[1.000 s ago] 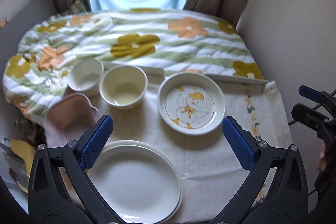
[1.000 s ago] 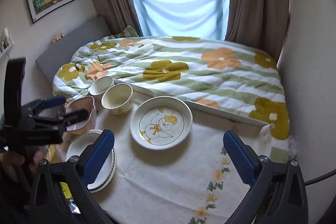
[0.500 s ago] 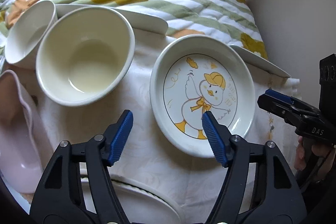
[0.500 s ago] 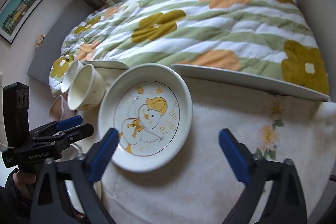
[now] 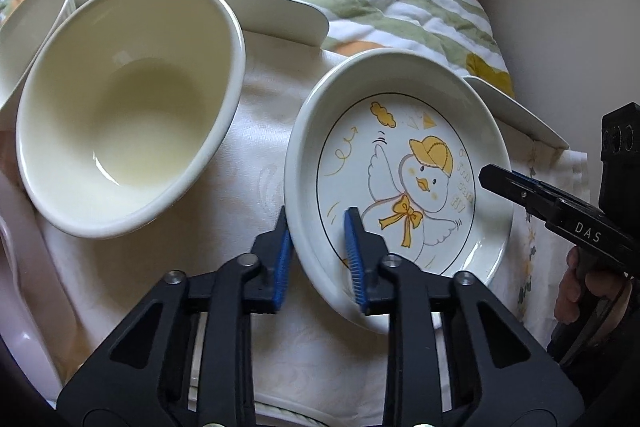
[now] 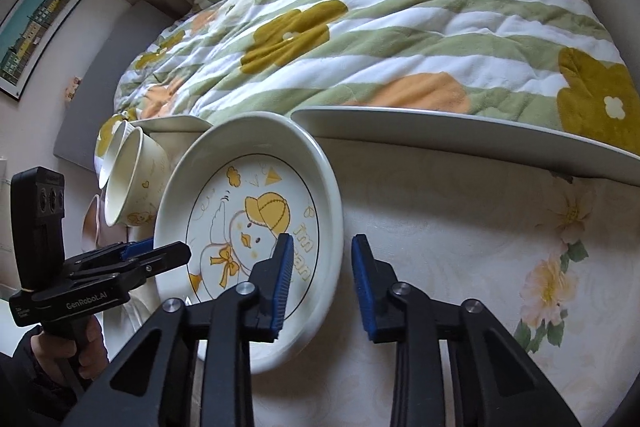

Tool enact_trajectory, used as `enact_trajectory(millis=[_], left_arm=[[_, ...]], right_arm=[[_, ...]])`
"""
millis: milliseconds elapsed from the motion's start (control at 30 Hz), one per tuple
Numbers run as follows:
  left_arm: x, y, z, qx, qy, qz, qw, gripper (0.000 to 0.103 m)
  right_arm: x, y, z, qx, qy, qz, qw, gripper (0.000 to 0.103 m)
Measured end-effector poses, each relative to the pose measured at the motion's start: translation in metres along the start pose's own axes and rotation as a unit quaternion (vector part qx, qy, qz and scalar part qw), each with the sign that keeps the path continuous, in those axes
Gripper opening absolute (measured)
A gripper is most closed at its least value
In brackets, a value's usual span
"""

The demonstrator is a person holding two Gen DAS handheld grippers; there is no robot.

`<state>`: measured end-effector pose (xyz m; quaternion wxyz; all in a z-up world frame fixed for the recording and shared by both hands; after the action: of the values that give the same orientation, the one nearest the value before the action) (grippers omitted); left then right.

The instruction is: Organize plates and bowls

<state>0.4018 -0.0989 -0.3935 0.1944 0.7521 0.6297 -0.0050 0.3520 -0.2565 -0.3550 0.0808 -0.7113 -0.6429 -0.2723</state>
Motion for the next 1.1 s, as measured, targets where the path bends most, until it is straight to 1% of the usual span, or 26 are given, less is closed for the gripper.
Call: enact_trajectory(millis=[67, 133, 200, 367, 433, 633, 700, 800, 933, 1033, 1100], left_arm=[[0.002, 0.0, 0.0, -0.003, 0.003, -0.004, 1.0, 0.016], [0.004, 0.0, -0.001, -0.008, 0.003, -0.005, 1.0, 0.015], [0.004, -0.001, -0.002, -0.012, 0.005, -0.001, 0.9999, 0.015], [0.003, -0.001, -0.003, -0.013, 0.012, 0.005, 0.9998, 0.015], [0.001, 0.0, -0.007, -0.019, 0.018, 0.011, 0.9996, 0.015], [-0.011, 0.002, -0.026, -0.042, 0.034, 0.038, 0.9978, 0.015], [-0.016, 0.003, -0.034, -0.051, 0.038, 0.046, 0.9969, 0.015], [-0.023, 0.003, -0.054, -0.071, 0.045, 0.055, 0.9949, 0.015], [-0.032, -0.002, -0.095, -0.109, 0.055, 0.057, 0.9909, 0.015], [-0.035, -0.013, -0.131, -0.139, 0.061, 0.05, 0.9872, 0.015], [-0.037, -0.024, -0.151, -0.15, 0.064, 0.046, 0.9855, 0.015]], right_arm=[[-0.001, 0.0, 0.002, 0.002, 0.001, 0.001, 1.0, 0.019], [-0.003, -0.001, 0.006, 0.008, 0.005, 0.004, 1.0, 0.015], [-0.002, -0.003, 0.008, 0.013, 0.02, 0.009, 1.0, 0.015], [0.0, -0.004, 0.007, 0.009, 0.016, 0.003, 1.0, 0.015], [0.001, -0.005, 0.006, 0.006, 0.011, -0.007, 1.0, 0.015], [0.003, -0.01, -0.005, -0.007, 0.017, -0.008, 1.0, 0.015], [0.005, -0.013, -0.012, -0.017, 0.02, -0.011, 1.0, 0.016], [0.011, -0.016, -0.029, -0.035, 0.03, -0.011, 0.999, 0.016], [0.03, -0.023, -0.06, -0.059, 0.034, -0.031, 0.997, 0.015], [0.048, -0.032, -0.086, -0.076, 0.041, -0.048, 0.995, 0.015], [0.059, -0.041, -0.1, -0.085, 0.045, -0.058, 0.994, 0.015]])
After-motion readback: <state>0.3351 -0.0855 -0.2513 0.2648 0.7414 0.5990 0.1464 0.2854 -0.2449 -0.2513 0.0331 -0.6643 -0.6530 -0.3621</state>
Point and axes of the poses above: each gripper's, at about its wrist camera, not at the fingertips, and z roughly the way its jaws point, x to its left, y to its top, the point moved 7 cm from there along z, roughly the way its jaws point, and after that the axes turned 10 degrees about z, right-handed, at the moved point
